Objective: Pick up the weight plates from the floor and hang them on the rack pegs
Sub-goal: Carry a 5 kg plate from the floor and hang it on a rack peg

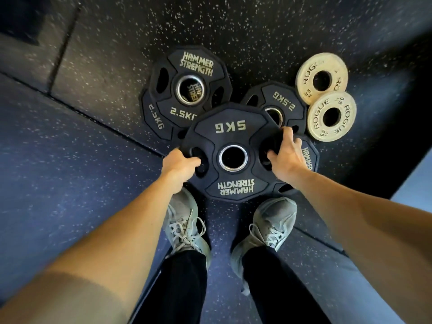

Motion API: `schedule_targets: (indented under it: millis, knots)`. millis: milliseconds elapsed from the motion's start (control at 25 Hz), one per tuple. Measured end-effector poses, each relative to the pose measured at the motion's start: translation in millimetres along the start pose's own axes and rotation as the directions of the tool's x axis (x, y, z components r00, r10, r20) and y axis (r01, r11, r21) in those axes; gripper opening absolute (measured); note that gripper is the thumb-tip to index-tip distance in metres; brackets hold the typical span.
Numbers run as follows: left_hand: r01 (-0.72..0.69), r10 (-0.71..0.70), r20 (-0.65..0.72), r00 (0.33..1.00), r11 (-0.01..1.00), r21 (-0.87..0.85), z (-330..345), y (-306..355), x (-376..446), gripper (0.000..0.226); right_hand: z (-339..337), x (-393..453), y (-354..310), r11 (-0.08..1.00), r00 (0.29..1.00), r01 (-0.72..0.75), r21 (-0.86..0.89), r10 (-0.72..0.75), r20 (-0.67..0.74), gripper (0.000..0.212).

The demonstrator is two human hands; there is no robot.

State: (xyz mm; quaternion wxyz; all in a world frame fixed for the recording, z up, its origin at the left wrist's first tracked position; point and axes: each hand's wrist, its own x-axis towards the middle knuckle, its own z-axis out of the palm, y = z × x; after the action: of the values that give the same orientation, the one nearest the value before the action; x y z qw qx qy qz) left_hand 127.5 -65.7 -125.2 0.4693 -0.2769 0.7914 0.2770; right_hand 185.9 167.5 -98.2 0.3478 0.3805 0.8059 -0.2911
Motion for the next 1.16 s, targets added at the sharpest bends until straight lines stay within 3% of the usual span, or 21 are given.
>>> schedule_targets:
  millis: [240, 400, 640, 880, 1160]
  knots:
    - [0.078, -0.078, 0.013, 0.997, 0.996, 0.044, -47.7, -6.3, -106.6, 0.035, -47.2, -99.7, -8.1, 0.99, 0.993, 0.017, 0.142, -0.033, 0.112, 0.032]
    - [0.111, -0.114, 0.028, 0.993, 0.988, 0.108, -100.8, 8.3, -228.9, 0.047, -105.8, -210.2, -21.1, 0.983, 0.986, -0.047, 0.176, 0.017, 0.166, 0.035]
    - [0.049, -0.054, 0.046, 0.997, 0.993, 0.106, -181.9, 30.0, -425.8, 0.048, -208.1, -384.5, -42.3, 0.957, 0.977, -0.15, 0.247, 0.105, 0.188, 0.029]
    - [-0.006, 0.006, 0.006, 1.0, 0.999, 0.051, -225.9, 32.5, -576.0, 0.045, -284.4, -511.3, -46.1, 0.96, 0.993, -0.019, 0.278, -0.015, 0.119, 0.027]
    - [-0.108, 0.106, -0.065, 0.992, 0.994, -0.025, -217.5, 31.4, -644.6, 0.034, -323.1, -540.9, -30.7, 0.965, 0.985, 0.165, 0.202, -0.173, 0.024, 0.037]
